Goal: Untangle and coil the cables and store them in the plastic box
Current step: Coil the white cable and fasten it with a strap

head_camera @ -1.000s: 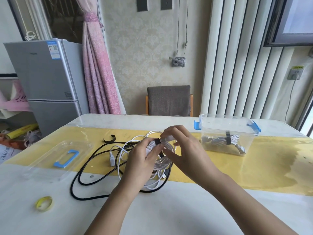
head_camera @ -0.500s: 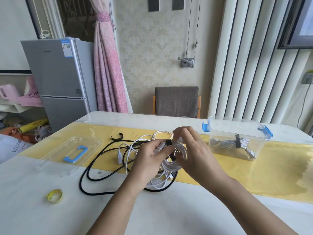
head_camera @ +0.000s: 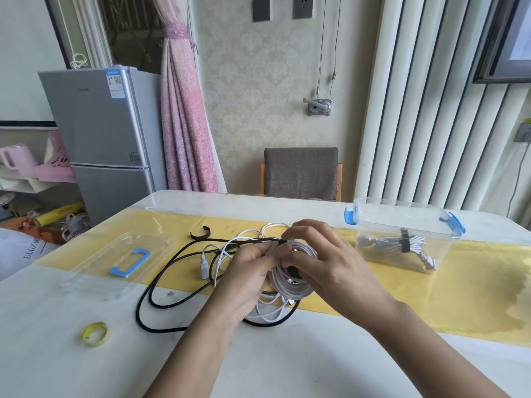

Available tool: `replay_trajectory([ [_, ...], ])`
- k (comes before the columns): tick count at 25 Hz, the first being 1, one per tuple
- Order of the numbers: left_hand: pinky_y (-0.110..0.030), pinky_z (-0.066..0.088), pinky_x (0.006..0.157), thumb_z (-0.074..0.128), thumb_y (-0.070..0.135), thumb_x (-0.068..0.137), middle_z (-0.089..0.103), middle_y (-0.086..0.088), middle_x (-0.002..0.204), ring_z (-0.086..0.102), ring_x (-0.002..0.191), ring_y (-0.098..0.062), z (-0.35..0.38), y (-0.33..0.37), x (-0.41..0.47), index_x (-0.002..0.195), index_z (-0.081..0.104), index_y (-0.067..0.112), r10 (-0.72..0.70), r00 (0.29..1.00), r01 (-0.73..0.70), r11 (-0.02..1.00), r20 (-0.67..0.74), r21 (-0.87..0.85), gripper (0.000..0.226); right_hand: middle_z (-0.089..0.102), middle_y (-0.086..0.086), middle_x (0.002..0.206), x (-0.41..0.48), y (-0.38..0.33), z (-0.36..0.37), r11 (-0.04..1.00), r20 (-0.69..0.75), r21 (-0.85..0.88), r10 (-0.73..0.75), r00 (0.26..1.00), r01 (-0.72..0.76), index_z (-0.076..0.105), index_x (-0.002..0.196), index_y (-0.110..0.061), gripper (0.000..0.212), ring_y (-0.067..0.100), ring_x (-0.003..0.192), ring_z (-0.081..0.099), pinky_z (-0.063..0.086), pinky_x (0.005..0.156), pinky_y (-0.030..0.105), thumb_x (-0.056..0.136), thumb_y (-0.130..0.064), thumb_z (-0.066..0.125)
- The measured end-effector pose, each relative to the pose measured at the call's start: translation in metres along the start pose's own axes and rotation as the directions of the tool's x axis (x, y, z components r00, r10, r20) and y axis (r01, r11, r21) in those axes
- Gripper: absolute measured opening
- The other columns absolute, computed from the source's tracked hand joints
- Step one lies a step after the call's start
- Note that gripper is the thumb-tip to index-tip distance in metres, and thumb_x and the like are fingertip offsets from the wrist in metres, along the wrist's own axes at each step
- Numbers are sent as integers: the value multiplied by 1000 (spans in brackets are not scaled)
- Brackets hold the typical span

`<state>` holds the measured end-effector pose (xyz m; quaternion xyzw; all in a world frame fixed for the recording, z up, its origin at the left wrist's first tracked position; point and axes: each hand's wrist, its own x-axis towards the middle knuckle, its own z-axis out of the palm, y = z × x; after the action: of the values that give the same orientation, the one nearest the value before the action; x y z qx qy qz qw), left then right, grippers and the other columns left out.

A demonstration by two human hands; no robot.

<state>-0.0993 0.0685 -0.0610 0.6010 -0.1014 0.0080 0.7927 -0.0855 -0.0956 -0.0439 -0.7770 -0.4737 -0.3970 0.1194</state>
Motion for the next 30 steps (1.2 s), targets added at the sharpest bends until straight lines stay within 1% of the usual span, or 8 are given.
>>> replay_trajectory([
  [4, -21, 47, 64, 61, 15, 81, 62, -7, 73, 58, 67, -14, 0, 7, -3, 81, 71, 7, 45, 998, -44, 999, 46, -29, 13, 62, 1, 97, -1, 2, -1, 998, 15, 42, 37, 999, -37, 68, 93, -14, 10, 22, 90, 57, 49, 68, 32, 91, -11, 58],
  [8, -15, 47, 61, 50, 0, 89, 68, 2, 74, 62, 68, -7, 1, 9, -4, 101, 64, 0, 101, 993, -102, 995, 64, 9, 18, 63, 2, 88, 2, 0, 2, 998, 25, 54, 29, 999, -30, 68, 90, -10, 22, 24, 84, 57, 47, 74, 30, 97, -19, 49],
  [12, -10, 41, 54, 52, -4, 87, 63, 10, 62, 56, 56, 1, 2, 8, -3, 94, 65, 5, 88, 993, -96, 991, 82, 92, 17, 63, 3, 83, 6, -3, -3, 991, -16, 126, 43, 999, -40, 68, 85, -8, 25, 24, 76, 56, 46, 70, 28, 95, -21, 49],
  [16, -15, 41, 60, 60, 1, 83, 63, 4, 70, 55, 66, -5, -3, 2, 1, 86, 70, 15, 28, 990, -61, 968, 137, 242, 18, 66, 1, 89, 3, 2, -3, 995, 11, 94, -26, 1000, 25, 69, 89, -9, 20, 23, 82, 61, 46, 78, 29, 94, -18, 53],
  [21, -19, 36, 59, 51, 10, 77, 55, 5, 63, 44, 59, -9, -7, 3, -1, 74, 57, 13, -9, 977, -63, 944, 215, 324, 7, 67, 0, 81, -1, -1, 8, 962, 17, 221, 163, 986, -163, 69, 86, -10, 28, 21, 73, 62, 50, 62, 33, 95, -24, 47],
  [25, -24, 34, 60, 50, 13, 78, 55, -1, 67, 42, 63, -13, -8, 1, -1, 82, 56, 5, -18, 973, -64, 937, 231, 343, 10, 68, -1, 81, 1, 0, 8, 940, -82, 265, 243, 966, -214, 71, 79, -8, 26, 17, 77, 59, 48, 67, 27, 91, -23, 52],
  [28, -22, 34, 59, 50, 14, 79, 55, -2, 68, 42, 61, -12, -9, 1, -2, 83, 57, 4, -63, 967, -32, 932, 247, 362, 13, 63, 1, 71, -1, 2, 7, 923, -37, 293, 271, 962, -249, 71, 75, -10, 29, 21, 69, 56, 45, 62, 30, 90, -27, 53],
  [30, -23, 35, 61, 51, 16, 79, 55, 0, 68, 43, 60, -10, -9, 2, -3, 78, 58, 10, -87, 966, -19, 917, 246, 399, 9, 59, -2, 66, -4, 2, 7, 894, 14, 341, 305, 952, -291, 70, 73, -11, 31, 15, 65, 53, 43, 58, 26, 89, -31, 53],
])
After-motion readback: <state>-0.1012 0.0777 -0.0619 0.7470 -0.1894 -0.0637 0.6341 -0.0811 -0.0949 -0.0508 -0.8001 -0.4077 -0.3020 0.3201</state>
